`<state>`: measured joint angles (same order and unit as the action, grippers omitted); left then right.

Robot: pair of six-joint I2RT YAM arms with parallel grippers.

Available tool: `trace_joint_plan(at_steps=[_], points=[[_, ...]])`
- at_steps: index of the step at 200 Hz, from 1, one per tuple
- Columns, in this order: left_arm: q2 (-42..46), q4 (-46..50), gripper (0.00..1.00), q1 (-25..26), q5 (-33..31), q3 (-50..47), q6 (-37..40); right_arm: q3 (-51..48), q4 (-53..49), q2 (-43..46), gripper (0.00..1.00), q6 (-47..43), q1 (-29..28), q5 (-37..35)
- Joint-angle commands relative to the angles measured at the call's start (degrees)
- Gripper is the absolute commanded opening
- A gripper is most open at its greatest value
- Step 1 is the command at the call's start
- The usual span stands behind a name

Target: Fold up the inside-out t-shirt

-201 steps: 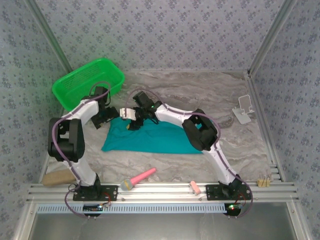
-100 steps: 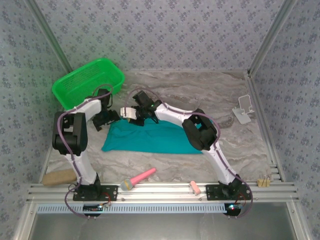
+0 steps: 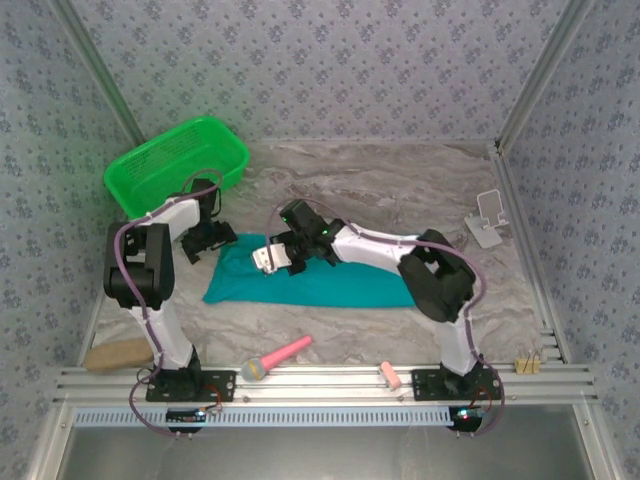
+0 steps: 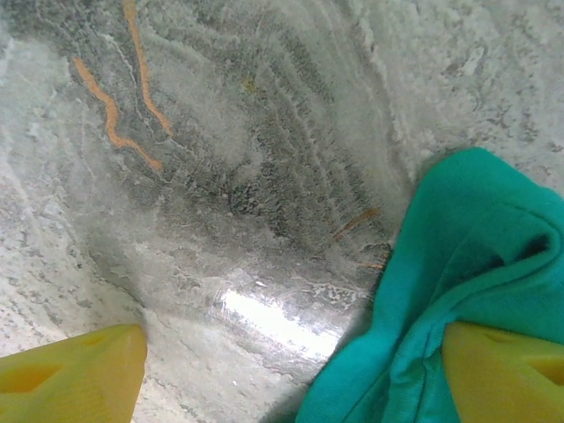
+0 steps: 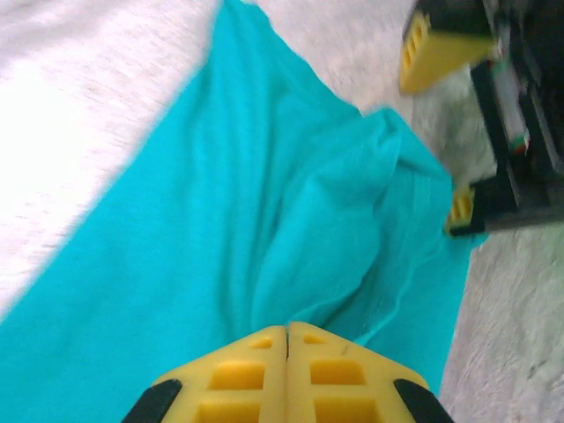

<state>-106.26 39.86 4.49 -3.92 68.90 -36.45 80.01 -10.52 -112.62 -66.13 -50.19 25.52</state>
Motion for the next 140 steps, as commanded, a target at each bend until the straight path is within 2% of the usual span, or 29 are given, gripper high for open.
trace_joint_plan(at_steps=[1, 25, 32, 53, 67, 90, 101, 117, 131, 140], points=[[-0.52, 0.68, 0.87, -0.43, -0.26, -0.97, 1.11, -6.26, -5.61, 7.02, 0.00, -6.14, -1.94, 2.28], [-0.74, 0.72, 0.88, -0.42, -0.12, -0.98, 2.02, -17.71, -2.87, 12.75, 0.00, -5.09, -2.83, 5.76], [-0.79, 0.71, 0.88, -0.50, -0.17, -0.99, 2.29, -20.15, -0.92, 13.31, 0.12, -3.39, -3.18, 6.69], [-0.15, 1.47, 0.89, -0.45, 0.67, -0.98, 3.37, -25.66, 3.75, 16.50, 0.15, 1.29, -3.69, 7.73], [1.08, 2.16, 0.89, -0.38, 1.80, -1.04, 3.98, -27.98, 7.13, 20.20, 0.28, 6.02, -2.27, 8.28], [5.18, 3.98, 0.90, 0.03, 2.61, -1.53, 4.99, -30.90, 13.76, 25.51, 0.33, 14.48, 1.00, 5.83], [7.97, 5.09, 0.90, 0.34, 2.52, -2.08, 4.98, -31.88, 17.94, 27.20, 0.39, 19.94, 2.06, 1.65], [12.21, 6.78, 0.90, 1.56, 1.13, -2.94, 4.77, -32.24, 23.66, 29.36, 0.42, 32.64, 2.96, -9.45], [15.78, 7.69, 0.89, 3.60, -0.01, -3.65, 4.41, -31.25, 24.38, 31.21, 0.45, 49.38, 3.67, -22.06], [17.62, 8.18, 0.89, 5.24, -0.45, -4.09, 4.17, -30.38, 21.41, 32.65, 0.45, 61.81, 4.53, -31.37]])
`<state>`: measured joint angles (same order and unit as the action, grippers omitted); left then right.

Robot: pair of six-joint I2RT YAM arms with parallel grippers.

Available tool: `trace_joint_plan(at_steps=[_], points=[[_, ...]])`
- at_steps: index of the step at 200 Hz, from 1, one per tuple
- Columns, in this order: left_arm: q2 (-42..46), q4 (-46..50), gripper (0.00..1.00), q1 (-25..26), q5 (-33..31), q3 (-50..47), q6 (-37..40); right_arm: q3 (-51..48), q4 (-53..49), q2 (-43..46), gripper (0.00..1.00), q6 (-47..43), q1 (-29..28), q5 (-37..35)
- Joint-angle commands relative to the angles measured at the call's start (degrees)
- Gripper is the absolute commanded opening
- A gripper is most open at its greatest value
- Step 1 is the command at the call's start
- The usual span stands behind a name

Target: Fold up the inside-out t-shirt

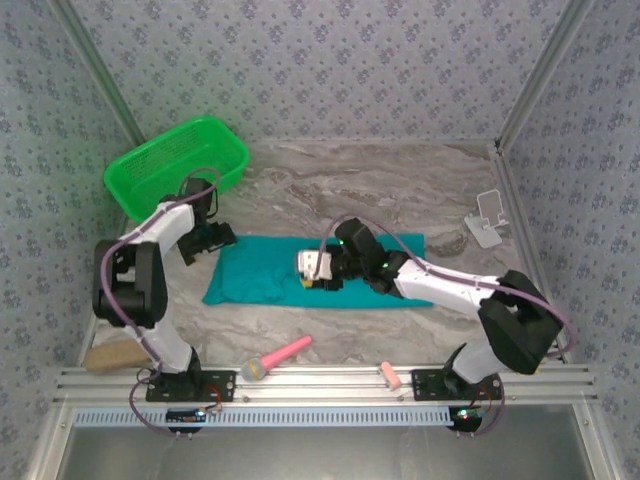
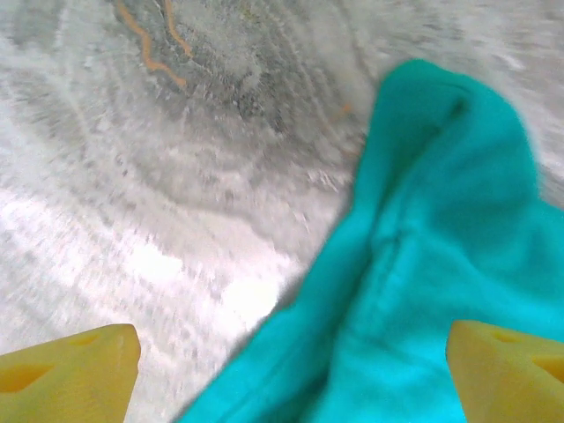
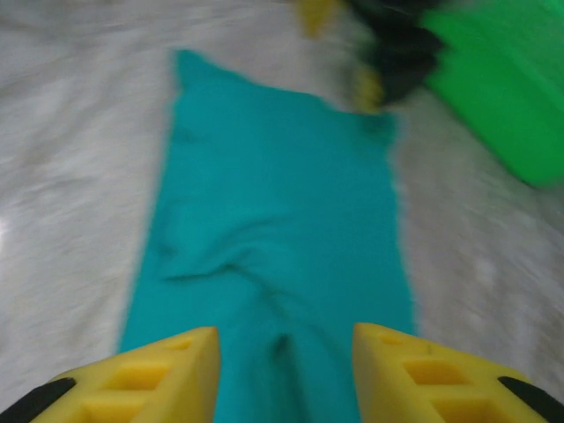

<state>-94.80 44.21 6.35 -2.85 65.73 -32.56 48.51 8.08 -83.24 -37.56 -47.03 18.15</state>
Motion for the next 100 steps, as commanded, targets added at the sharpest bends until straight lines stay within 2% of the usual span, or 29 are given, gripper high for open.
trace_joint_plan(at_steps=[1, 25, 37, 48, 65, 100], points=[[6.36, 3.89, 0.89, 3.61, -1.57, -1.03, 0.25, 1.27, 2.15, 3.44, 0.44, 34.44, 1.52, -24.42], [9.38, 2.71, 0.89, 9.09, -1.91, -3.68, -1.74, 4.83, -18.78, 5.66, 0.44, 58.91, 7.91, -33.52], [9.93, 0.66, 0.89, 11.61, -1.81, -5.38, -2.58, 1.91, -25.06, 7.65, 0.44, 67.11, 11.12, -36.10], [9.83, -1.56, 0.89, 13.16, -2.06, -7.05, -2.51, -1.58, -28.06, 9.59, 0.44, 71.62, 15.58, -34.64], [8.23, -2.79, 0.89, 13.43, -1.88, -8.53, -2.40, -5.09, -30.78, 10.95, 0.44, 71.44, 23.88, -27.16], [5.30, -2.48, 0.90, 13.17, -2.64, -10.23, -0.59, -3.49, -34.53, 6.18, 0.45, 59.13, 39.93, -13.32]])
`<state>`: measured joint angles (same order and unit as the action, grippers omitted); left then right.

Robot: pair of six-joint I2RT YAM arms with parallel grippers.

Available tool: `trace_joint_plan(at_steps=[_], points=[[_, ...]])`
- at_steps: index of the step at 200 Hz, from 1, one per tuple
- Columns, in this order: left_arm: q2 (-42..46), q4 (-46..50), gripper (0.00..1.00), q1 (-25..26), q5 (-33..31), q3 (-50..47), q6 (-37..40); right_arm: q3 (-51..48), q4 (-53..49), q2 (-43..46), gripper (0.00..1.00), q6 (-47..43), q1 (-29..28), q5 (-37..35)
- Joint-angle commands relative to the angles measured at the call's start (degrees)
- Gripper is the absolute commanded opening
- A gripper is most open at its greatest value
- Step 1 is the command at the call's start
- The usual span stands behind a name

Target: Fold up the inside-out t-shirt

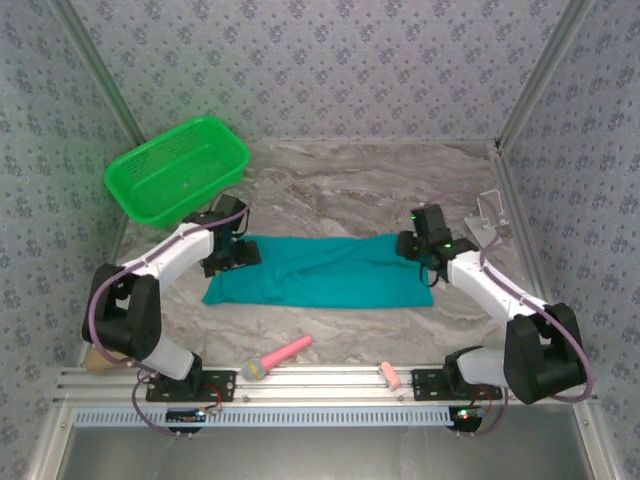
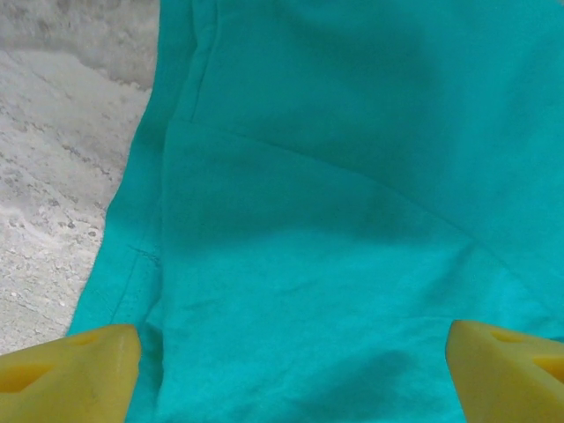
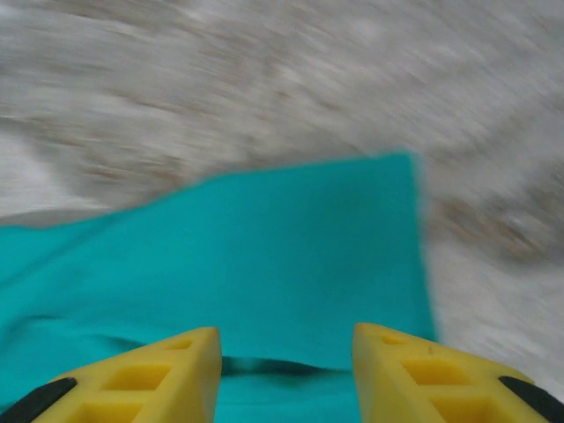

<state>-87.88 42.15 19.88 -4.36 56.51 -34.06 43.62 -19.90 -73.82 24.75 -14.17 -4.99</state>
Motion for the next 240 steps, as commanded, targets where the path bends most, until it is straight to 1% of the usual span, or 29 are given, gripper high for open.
trace_joint_plan(at_steps=[1, 16, 31, 54, 72, 76, 90, 96, 102, 120, 136, 153, 160, 180, 199, 223, 230, 240], points=[[-1.66, -0.42, 0.90, -0.36, -1.15, -0.99, 0.92, 1.53, -6.68, -3.60, 0.45, -3.60, 7.37, 10.35], [-1.89, -0.65, 0.91, -0.79, -1.11, -1.39, 1.06, 3.39, -7.65, -8.29, 0.45, -5.57, 10.43, 14.73], [-1.82, -1.35, 0.91, -1.07, -0.74, -1.77, 0.85, 4.18, -6.89, -11.27, 0.46, -6.05, 10.59, 16.67], [-1.77, -1.94, 0.91, -1.18, -0.32, -2.35, 0.51, 4.80, -5.19, -13.63, 0.45, -4.75, 10.23, 17.56], [-2.21, -2.46, 0.91, -1.36, -0.29, -3.11, 0.50, 5.19, -4.33, -15.44, 0.43, -4.92, 10.26, 16.23], [-2.32, -2.55, 0.91, -1.34, -0.36, -3.20, 0.49, 5.31, -4.32, -16.02, 0.41, -5.15, 10.30, 15.58], [-2.84, -2.93, 0.91, -1.64, -0.18, -3.83, 0.50, 6.03, -4.36, -17.63, 0.26, -6.09, 10.49, 13.88], [-3.06, -2.95, 0.92, -1.76, -0.14, -4.08, 0.57, 6.40, -4.65, -17.91, 0.18, -6.41, 10.42, 13.10], [-3.24, -2.95, 0.92, -1.94, -0.14, -4.22, 0.51, 6.92, -5.08, -17.83, 0.13, -6.65, 10.24, 12.50], [-3.62, -2.95, 0.92, -2.63, -0.21, -4.61, 0.58, 8.20, -6.81, -16.29, 0.04, -7.15, 9.54, 9.87], [-3.79, -2.94, 0.92, -3.16, -0.39, -5.08, 0.41, 9.58, -9.12, -15.01, 0.01, -7.69, 9.48, 7.09], [-4.31, -2.95, 0.92, -3.61, -0.35, -5.36, 0.19, 11.09, -11.61, -14.53, 0.01, -7.71, 9.90, 4.74], [-4.53, -4.55, 0.92, -3.71, -0.21, -5.36, 0.15, 11.55, -12.47, -14.60, 0.01, -7.74, 10.12, 4.11], [-5.36, -4.53, 0.92, -3.79, -0.08, -5.38, 0.12, 11.65, -13.33, -14.51, 0.01, -7.61, 10.59, 3.13], [-6.09, -4.41, 0.92, -3.97, -0.19, -5.60, 0.06, 11.84, -14.28, -13.63, 0.02, -7.88, 10.68, 0.69], [-6.43, -4.53, 0.93, -4.32, -0.04, -5.98, 0.19, 10.53, -13.69, -12.83, 0.03, -7.54, 11.91, 1.53], [-6.32, -4.42, 0.93, -4.33, 0.37, -5.92, 0.35, 10.06, -13.11, -13.35, 0.06, -7.54, 12.06, 1.68], [-5.64, -4.53, 0.93, -4.29, 1.74, -5.70, 0.90, 9.84, -12.84, -14.73, 0.18, -7.56, 12.11, 1.57]])
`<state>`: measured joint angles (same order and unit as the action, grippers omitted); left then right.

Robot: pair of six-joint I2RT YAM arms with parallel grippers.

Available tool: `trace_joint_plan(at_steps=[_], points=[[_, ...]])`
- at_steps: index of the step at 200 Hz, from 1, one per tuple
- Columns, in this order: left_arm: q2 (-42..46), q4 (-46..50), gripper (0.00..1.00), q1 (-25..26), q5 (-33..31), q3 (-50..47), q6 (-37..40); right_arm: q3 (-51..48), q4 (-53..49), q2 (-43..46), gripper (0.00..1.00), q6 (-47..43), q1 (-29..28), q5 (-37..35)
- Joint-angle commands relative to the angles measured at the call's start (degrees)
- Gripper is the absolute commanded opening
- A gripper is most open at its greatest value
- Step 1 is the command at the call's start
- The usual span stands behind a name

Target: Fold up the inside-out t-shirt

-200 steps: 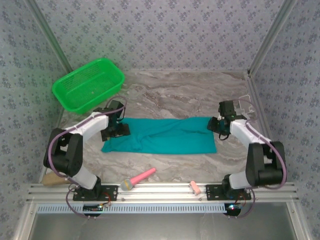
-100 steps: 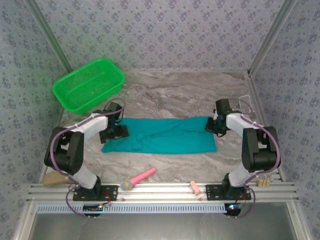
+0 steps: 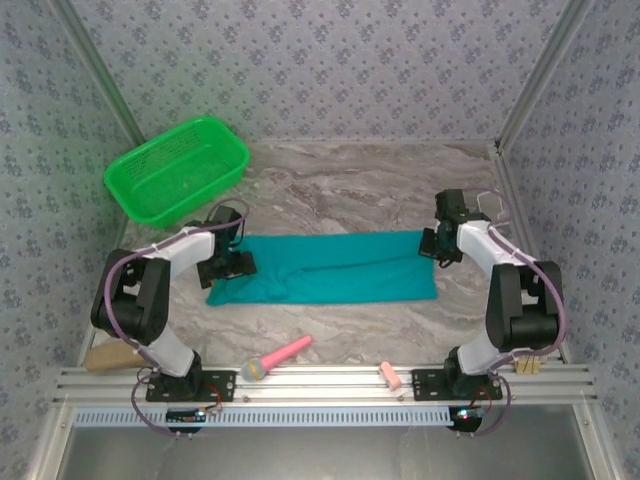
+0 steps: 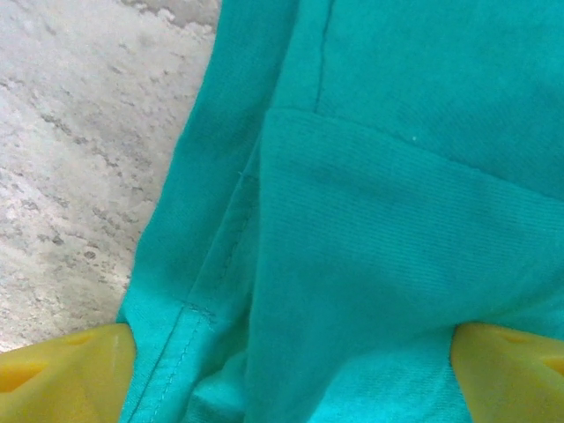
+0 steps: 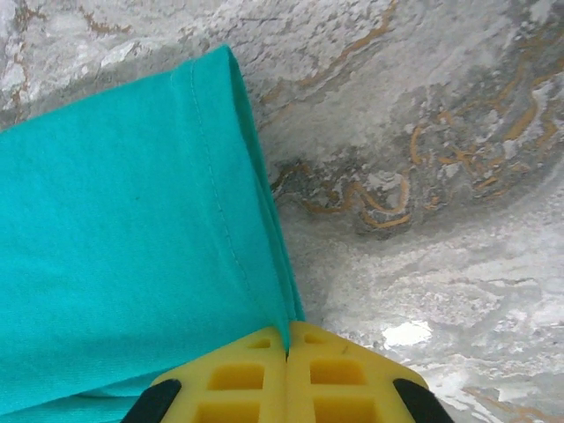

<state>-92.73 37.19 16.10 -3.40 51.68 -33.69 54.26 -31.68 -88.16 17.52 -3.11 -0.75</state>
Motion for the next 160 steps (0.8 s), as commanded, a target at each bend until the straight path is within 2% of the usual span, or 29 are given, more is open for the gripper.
trace_joint_plan(at_steps=[1, 11, 30, 43, 74, 102, 135, 160], points=[[-0.70, 0.48, 0.93, -0.48, 0.90, -0.83, 0.59, -0.72, -1.08, -0.54, 0.19, -0.31, 1.03, -2.71], [0.76, 1.01, 0.93, -0.30, 1.76, -0.19, 0.78, -0.58, -0.95, -1.36, 0.23, -0.30, 1.01, -2.72], [4.15, 4.06, 0.93, -0.19, 1.86, 3.16, 1.68, -1.06, 0.33, 0.30, 0.37, -0.40, 0.40, -1.26], [6.07, 6.02, 0.94, 0.67, 1.73, 6.35, 2.17, -0.65, -0.12, 2.07, 0.40, -0.13, -0.53, -1.68], [7.79, 8.30, 0.95, 4.89, -0.92, 10.75, 2.84, -0.58, -4.60, 6.63, 0.40, 1.72, -4.14, -5.59], [7.97, 4.55, 0.96, 5.79, -4.30, 7.87, 2.99, -5.11, -3.03, 8.00, 0.39, 6.80, -8.68, 0.82], [4.73, 4.16, 0.96, 5.77, -6.71, 5.70, 2.02, -11.50, 8.08, 4.80, 0.34, 11.65, -11.73, 9.09], [3.24, 4.46, 0.96, 5.83, -4.01, 4.29, 3.20, -11.57, 11.79, 0.06, 0.30, 11.95, -11.78, 6.06]])
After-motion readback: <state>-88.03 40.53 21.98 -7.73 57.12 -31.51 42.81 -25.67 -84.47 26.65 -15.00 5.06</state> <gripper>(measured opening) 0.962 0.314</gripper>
